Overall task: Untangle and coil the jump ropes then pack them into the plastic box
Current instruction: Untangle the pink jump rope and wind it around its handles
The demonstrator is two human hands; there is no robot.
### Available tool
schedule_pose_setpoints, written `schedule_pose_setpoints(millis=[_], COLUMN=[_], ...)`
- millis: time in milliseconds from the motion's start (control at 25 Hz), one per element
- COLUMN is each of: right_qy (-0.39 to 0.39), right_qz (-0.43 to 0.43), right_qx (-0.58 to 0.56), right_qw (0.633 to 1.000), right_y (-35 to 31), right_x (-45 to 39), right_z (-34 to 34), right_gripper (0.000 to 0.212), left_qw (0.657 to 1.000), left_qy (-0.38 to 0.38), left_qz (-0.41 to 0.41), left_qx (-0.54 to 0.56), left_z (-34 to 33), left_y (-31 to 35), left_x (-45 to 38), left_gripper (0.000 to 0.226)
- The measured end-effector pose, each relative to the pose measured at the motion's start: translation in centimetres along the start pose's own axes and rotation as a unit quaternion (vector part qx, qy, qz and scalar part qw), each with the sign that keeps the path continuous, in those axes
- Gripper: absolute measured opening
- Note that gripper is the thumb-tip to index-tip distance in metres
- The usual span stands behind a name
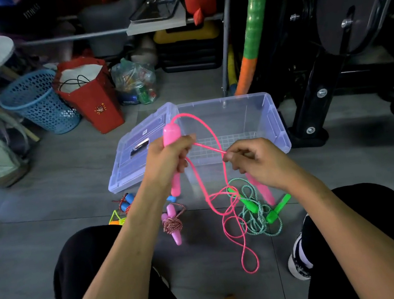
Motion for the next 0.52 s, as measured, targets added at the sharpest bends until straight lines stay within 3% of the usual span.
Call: schedule_pose_setpoints(millis=[80,160,320,520], right_qy=[0.008,0.010,-0.001,-0.030], right_qz=[-0.001,0.012,0.029,0.039], right_qx=[0.019,0.043,0.049,0.131], right_qw=[1.000,0.999,0.998,0.990], right_y=[0.0,0.1,0.3,1.3], right_x=[0.1,0.1,-0.2,-0.2], right_z=[0.3,0.3,-0.2,-0.5], right_gripper=[0.019,0.019,0.021,0.006], left_qw=[0.996,0.974,0.950,0.990], left_qy=[0.002,-0.053,-0.227,-0.069], left_qz=[0.002,-0.001,0.014,0.013], left_qx=[-0.091,-0.219,-0.214,-0.120], left_z=[0.5,0.0,-2.4,-0.7], left_y=[-0.6,-1.3,-1.2,-0.3], left_x=[-0.5,-0.3,1.6,0.2], left_gripper=[0.024,0.023,0.025,0.031])
Point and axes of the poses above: each hand's wrist, its own x-axis away from the middle knuckle, its own z-axis out of the back of the hand, y = z × x, the point moved 4 cm from there along -x, towards the middle knuckle, and after that the axes turned 4 degrees about -z, right-handed, at the moved point
